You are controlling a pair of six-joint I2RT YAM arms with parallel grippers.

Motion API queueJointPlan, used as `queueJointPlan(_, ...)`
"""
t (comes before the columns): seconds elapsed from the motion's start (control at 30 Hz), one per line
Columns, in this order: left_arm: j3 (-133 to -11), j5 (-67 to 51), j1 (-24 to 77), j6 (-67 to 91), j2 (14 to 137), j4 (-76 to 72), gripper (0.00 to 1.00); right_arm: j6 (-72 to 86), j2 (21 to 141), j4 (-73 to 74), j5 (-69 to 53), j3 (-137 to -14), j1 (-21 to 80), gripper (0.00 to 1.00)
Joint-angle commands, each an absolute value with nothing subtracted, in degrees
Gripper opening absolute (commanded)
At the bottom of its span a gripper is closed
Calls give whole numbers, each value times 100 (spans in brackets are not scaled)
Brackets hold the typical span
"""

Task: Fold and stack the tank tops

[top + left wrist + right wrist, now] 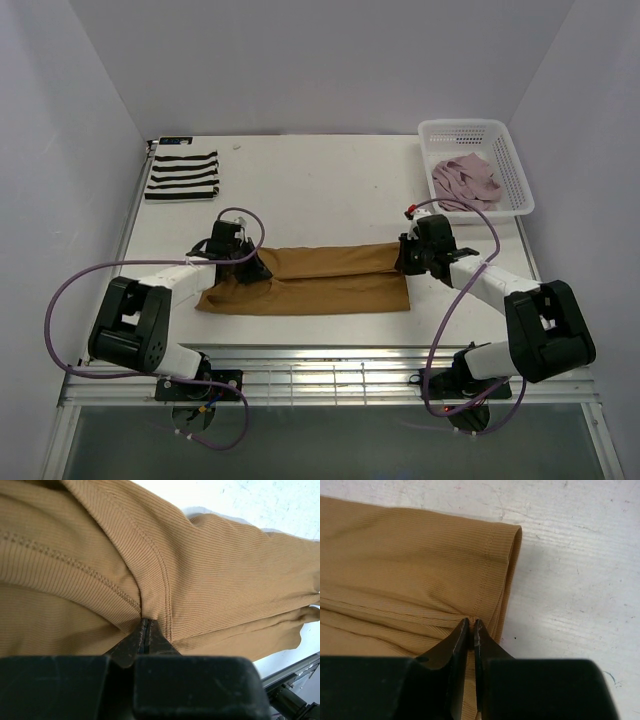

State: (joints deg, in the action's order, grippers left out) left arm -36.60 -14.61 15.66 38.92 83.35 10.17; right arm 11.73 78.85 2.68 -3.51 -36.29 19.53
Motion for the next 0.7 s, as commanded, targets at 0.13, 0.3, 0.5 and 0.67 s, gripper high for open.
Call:
queueJointPlan(0.13, -3419, -1397, 1600, 4069, 7857, 1072, 0, 1248, 7611, 132, -282, -3349, 1960, 23)
queueJointPlan(0.3, -3682, -1354, 1600, 4025, 7875, 1449, 33, 1292, 7533, 386, -185, -3497, 1951, 56)
queueJointPlan(0.5, -4244, -1266, 1600, 3911, 7243, 2151, 72, 1283, 6795, 1124, -193, -3831, 1951, 90)
queueJointPlan(0.67, -4851, -1038, 1600, 3736, 6961, 2549, 98, 1222, 6294, 1450, -597, -4201, 2004, 90)
